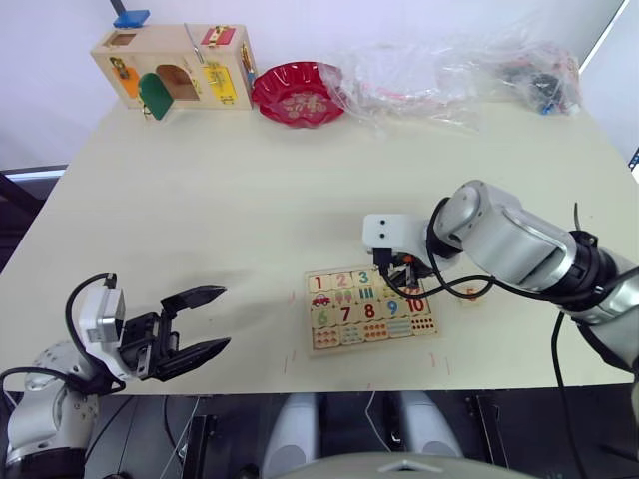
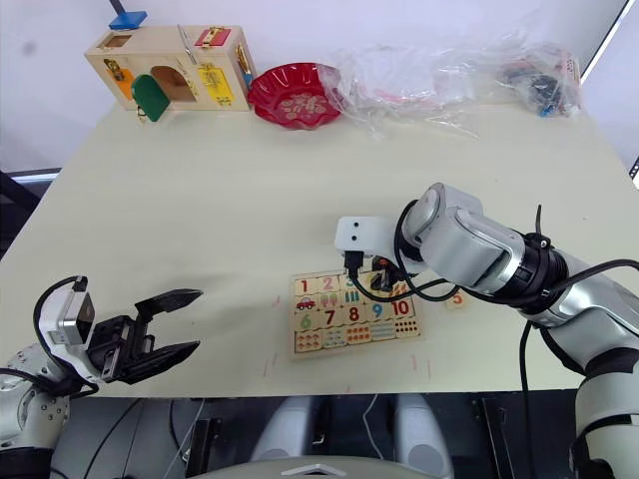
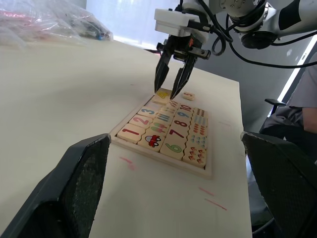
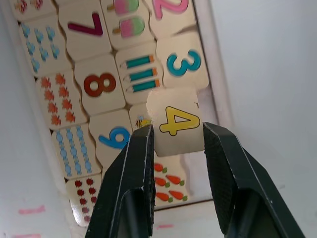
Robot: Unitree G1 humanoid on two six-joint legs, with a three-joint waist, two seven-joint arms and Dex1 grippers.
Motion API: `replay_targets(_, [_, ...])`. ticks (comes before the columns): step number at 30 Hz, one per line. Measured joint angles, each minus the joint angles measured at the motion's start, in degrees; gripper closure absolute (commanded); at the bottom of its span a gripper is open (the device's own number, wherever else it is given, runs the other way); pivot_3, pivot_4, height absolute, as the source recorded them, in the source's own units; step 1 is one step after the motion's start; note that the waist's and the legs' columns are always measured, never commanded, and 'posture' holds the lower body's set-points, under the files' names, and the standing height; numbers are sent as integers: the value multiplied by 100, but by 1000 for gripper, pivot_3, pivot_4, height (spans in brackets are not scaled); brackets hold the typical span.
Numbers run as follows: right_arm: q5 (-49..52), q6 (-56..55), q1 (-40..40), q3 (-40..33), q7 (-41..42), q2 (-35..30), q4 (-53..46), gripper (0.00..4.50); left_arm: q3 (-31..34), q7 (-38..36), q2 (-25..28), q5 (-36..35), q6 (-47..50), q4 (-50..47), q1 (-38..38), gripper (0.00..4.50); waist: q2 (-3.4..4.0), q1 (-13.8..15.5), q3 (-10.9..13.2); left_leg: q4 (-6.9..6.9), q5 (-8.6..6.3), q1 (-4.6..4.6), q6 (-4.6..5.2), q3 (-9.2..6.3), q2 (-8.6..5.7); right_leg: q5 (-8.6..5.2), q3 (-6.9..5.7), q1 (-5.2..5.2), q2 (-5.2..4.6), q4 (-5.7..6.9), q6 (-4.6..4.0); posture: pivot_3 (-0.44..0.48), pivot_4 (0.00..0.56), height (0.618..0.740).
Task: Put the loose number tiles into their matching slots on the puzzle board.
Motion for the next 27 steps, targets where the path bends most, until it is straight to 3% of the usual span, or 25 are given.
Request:
replay_targets(12, [-18, -251, -33, 132, -201, -41, 590, 3617, -25, 1, -7, 0, 8, -42, 0, 0, 0, -85, 0, 0, 0, 0, 0, 0, 0, 0, 1, 0, 6, 0, 1, 0, 150, 740])
replay_targets(27, [86, -301, -150, 131, -310, 222, 651, 3617, -26, 15, -72, 0, 23, -247, 77, 0, 0, -83, 0, 0, 0, 0, 0, -1, 0, 0, 1, 0, -2, 1, 1, 0, 150, 740])
